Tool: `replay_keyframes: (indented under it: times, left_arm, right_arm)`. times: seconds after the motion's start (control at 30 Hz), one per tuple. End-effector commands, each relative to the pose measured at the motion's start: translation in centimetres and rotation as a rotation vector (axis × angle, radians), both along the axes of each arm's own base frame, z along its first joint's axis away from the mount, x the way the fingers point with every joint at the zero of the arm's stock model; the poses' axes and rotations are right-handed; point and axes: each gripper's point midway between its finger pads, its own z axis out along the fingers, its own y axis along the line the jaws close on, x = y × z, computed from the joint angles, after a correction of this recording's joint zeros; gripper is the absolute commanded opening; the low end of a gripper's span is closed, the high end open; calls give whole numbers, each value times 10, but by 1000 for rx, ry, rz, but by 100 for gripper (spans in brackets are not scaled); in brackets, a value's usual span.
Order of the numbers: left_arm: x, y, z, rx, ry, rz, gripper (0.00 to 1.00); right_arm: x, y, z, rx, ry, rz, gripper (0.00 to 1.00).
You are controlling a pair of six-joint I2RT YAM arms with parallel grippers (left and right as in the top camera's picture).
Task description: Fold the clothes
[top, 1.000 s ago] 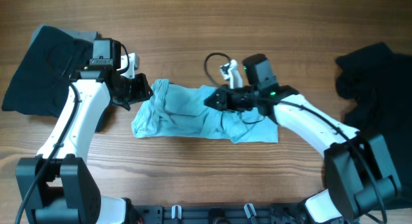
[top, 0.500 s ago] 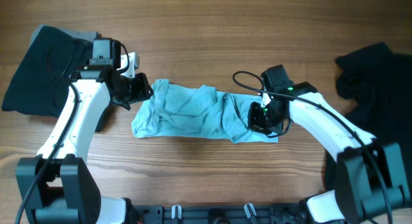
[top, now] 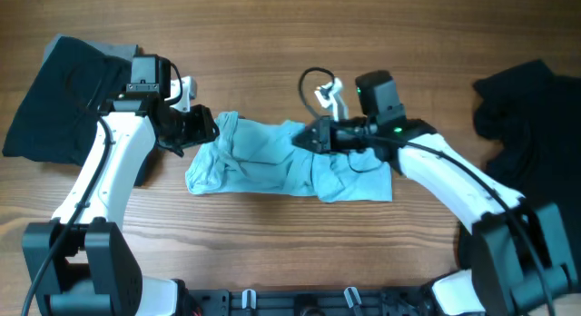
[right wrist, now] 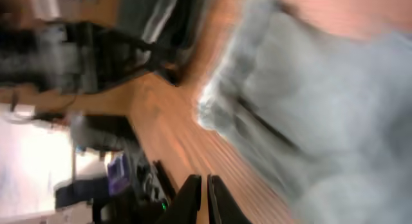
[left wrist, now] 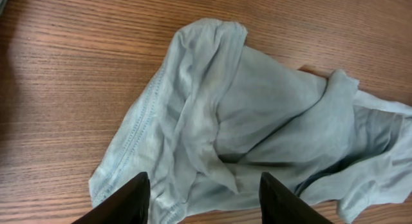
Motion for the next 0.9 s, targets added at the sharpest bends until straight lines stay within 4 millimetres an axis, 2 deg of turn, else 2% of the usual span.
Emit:
replay_keyframes:
  times: [0.0,0.1,0.17,0.23,0.27,0.33,0.37,0.4,0.5,0.53,0.6,0.7,0.77,0.87]
  left_arm:
    - [4,0,11,-8,-31,1,55]
    - [4,0,11,-8,-31,1,55]
    - [4,0,11,-8,-31,1,55]
    - [4,0,11,-8,-31,1,55]
    - [4,0,11,-8,-30,1,55]
    - [4,0,11,-8,-30,1,55]
    - [4,0,11,-8,-30,1,55]
    - [4,0,11,-8,-30,1,55]
    - [4,0,11,-8,-31,1,55]
    - [4,0,11,-8,-31,1,55]
    - [4,0,11,-8,-30,1,55]
    - [3,0,11,-8,-27,1,55]
    - [3,0,10,-8,-24,1,56]
    - [2,0,10,-8,-23,1,60]
  right_arm:
    - [9,-70,-45,-343,149,-311,9]
    - [-21,-121,-78,-599,341,-449,9]
    - [-38,-129,-90,-673,410,-429,9]
    - [-45,-125,-99,-685,444,-402,9]
    - [-51,-114,-104,-661,474,-363,9]
    - [-54,-79,-107,-557,471,-251,6]
    - [-52,-45,-103,-441,414,-144,4]
    - [-50,-7,-91,-292,331,-20,4]
    - [-48,53,-50,-23,133,175,4]
    - [-46,68,-35,44,55,218,4]
    - [-35,81,-14,95,-68,231,4]
    - [-10,71,-2,44,-147,134,5]
    - [4,46,0,-16,-129,41,5]
    - [8,3,-21,-163,20,-113,8]
